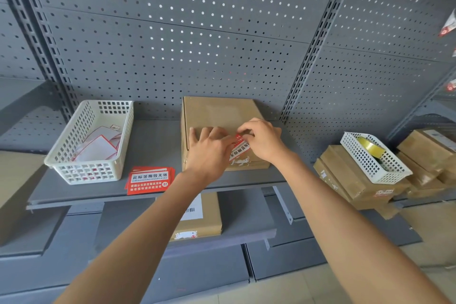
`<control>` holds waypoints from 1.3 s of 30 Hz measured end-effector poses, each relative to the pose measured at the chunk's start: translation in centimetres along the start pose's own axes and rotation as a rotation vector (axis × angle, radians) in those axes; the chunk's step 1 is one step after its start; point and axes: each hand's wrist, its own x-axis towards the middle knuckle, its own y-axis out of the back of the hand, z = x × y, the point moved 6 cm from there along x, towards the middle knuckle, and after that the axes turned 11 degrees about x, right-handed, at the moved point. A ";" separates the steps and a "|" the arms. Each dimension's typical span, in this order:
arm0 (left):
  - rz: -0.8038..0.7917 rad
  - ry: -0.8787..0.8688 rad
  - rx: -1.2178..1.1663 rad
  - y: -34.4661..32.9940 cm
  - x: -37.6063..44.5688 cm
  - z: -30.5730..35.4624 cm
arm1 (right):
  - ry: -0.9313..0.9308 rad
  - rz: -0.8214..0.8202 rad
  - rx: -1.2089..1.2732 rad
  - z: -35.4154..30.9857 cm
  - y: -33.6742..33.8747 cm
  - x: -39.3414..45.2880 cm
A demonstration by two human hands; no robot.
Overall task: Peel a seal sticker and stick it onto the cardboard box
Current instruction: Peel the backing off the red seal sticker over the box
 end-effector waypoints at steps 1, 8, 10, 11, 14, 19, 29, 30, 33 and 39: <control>0.001 0.003 -0.003 0.0 0.0 0.0 | -0.008 0.000 0.007 0.0 0.0 0.0; -0.001 -0.008 0.022 0.1 -0.1 0.1 | -0.038 -0.010 0.064 0.1 -0.1 0.0; -0.019 -0.027 0.069 0.0 -0.1 0.3 | -0.045 -0.014 0.056 0.1 -0.1 0.0; -0.029 -0.040 0.095 -0.1 -0.2 0.3 | -0.047 -0.016 0.057 0.1 -0.1 0.0; -0.051 -0.076 0.153 -0.4 -0.2 0.6 | -0.049 -0.017 0.071 0.0 -0.1 0.1; -0.054 -0.090 0.184 -0.5 -0.1 0.5 | -0.057 -0.017 0.068 0.0 -0.1 0.2; -0.057 -0.091 0.200 -0.5 -0.1 0.4 | -0.070 0.003 0.083 0.2 -0.2 0.1; -0.054 -0.090 0.201 -0.6 -0.1 0.5 | -0.074 -0.002 0.082 0.2 -0.2 0.1; -0.050 -0.086 0.202 -0.6 -0.1 0.5 | -0.084 -0.014 0.077 0.0 0.0 0.1; -0.047 -0.080 0.203 -0.5 -0.1 0.6 | -0.100 -0.039 0.052 -0.2 0.1 0.2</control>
